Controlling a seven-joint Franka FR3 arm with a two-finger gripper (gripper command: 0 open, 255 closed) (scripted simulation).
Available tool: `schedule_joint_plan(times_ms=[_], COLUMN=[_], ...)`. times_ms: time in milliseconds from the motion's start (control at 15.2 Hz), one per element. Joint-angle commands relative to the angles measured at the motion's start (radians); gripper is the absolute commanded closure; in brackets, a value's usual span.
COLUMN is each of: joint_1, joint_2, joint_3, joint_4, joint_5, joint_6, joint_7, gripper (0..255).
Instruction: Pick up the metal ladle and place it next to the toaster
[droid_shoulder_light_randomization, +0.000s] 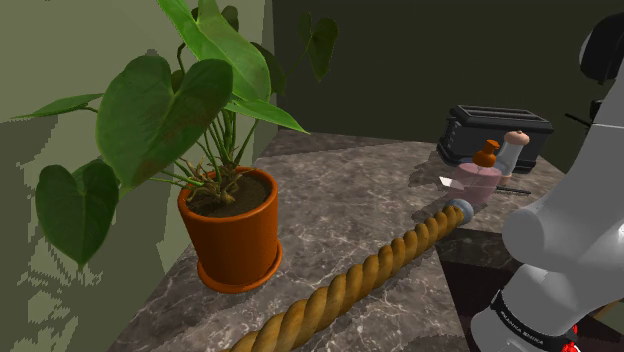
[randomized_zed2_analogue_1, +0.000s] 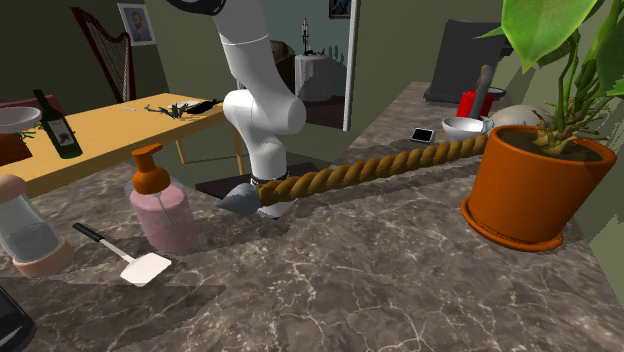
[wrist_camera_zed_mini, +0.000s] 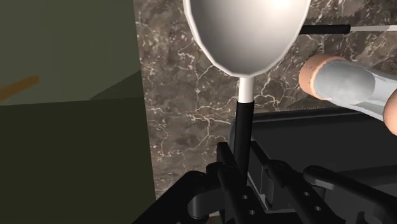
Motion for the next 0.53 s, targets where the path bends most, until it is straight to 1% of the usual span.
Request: schedule_joint_plan(times_ms=[0,462], joint_1=[0.002,0.007], joint_2=[0.0,0.009], joint_3=[0.001,0.006], joint_4=[-0.026,-0.11], joint_5=[0.002,0.015], joint_6=[0.026,0.115], joint_7=[-0.005,-0.024], gripper=[255,255])
